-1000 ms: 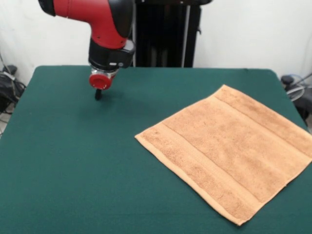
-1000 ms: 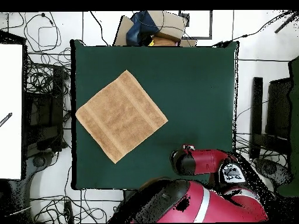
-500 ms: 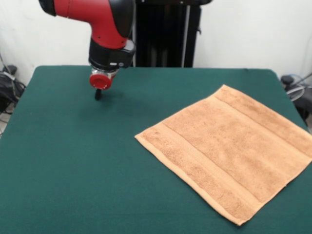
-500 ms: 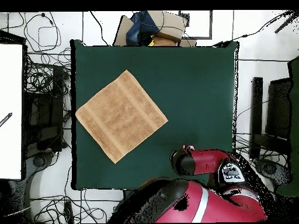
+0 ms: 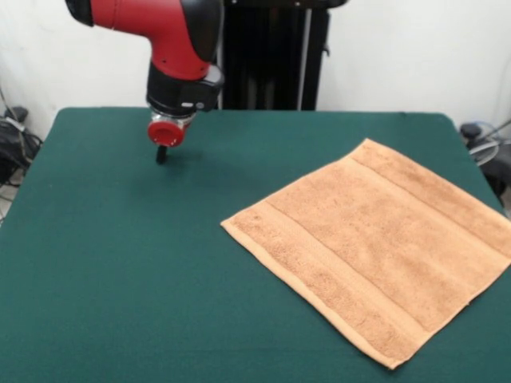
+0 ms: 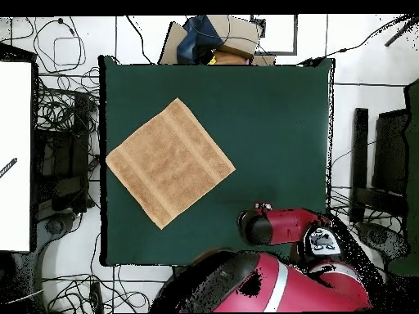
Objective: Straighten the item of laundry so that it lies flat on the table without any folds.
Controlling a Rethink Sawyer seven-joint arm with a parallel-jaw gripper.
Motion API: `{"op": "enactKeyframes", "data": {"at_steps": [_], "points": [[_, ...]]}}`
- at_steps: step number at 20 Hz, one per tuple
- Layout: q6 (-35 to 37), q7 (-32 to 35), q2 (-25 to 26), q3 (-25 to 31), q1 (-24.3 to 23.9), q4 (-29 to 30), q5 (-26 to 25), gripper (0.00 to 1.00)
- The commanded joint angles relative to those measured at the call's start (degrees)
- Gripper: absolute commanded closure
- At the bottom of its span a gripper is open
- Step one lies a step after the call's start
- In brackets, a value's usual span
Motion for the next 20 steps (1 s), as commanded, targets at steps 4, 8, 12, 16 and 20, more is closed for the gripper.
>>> {"op": "enactKeyframes", "data": {"at_steps": [4, 8, 12, 16, 20], "points": [[-2.7, -2.1, 3.0, 0.7, 3.7, -2.4, -0.4, 1.00], [-0.6, -3.1, 1.0, 1.6, 3.4, -1.5, 0.5, 1.00], [-0.2, -5.1, -0.3, 2.1, 2.9, -1.1, -0.5, 1.00], [-1.6, -5.1, 1.6, 1.0, 3.5, -2.1, -2.0, 1.00], [-1.6, -7.2, 1.8, 1.5, 2.2, -2.8, -3.4, 1.00]]}}
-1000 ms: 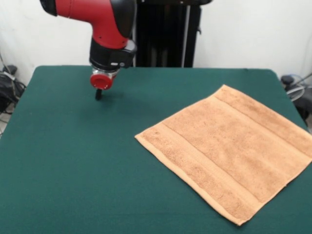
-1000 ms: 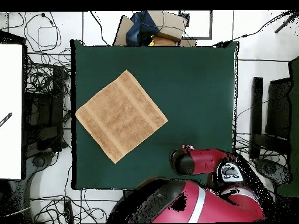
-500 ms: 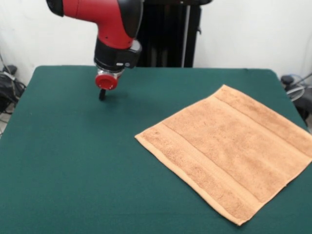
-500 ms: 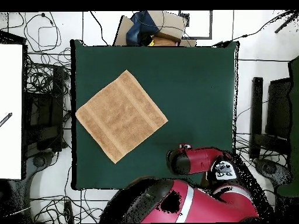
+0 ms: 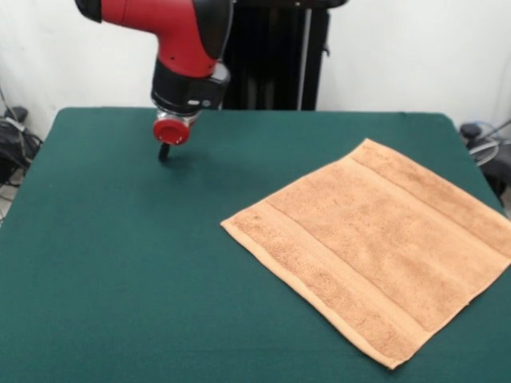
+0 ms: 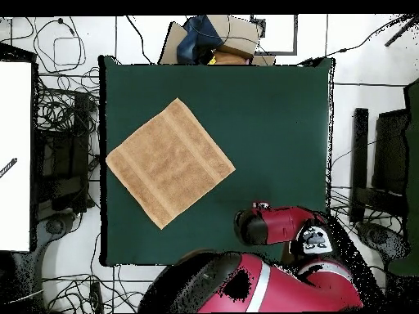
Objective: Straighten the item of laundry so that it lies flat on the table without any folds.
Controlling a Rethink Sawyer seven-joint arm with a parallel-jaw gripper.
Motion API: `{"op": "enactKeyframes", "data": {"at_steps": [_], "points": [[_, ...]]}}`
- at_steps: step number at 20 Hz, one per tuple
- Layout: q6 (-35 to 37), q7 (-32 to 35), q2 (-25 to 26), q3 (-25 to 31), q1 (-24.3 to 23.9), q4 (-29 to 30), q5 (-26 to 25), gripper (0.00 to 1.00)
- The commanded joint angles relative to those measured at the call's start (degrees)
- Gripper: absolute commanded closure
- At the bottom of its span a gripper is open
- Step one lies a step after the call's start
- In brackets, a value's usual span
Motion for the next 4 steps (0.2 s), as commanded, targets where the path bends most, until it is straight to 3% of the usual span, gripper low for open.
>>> {"op": "enactKeyframes", "data": {"at_steps": [1, 4], "points": [[-1.5, -7.5, 2.3, 2.8, -0.4, -2.9, -3.4, 1.00], [-0.2, -7.8, 2.6, 1.1, 1.3, -4.2, -4.5, 1.00]]}}
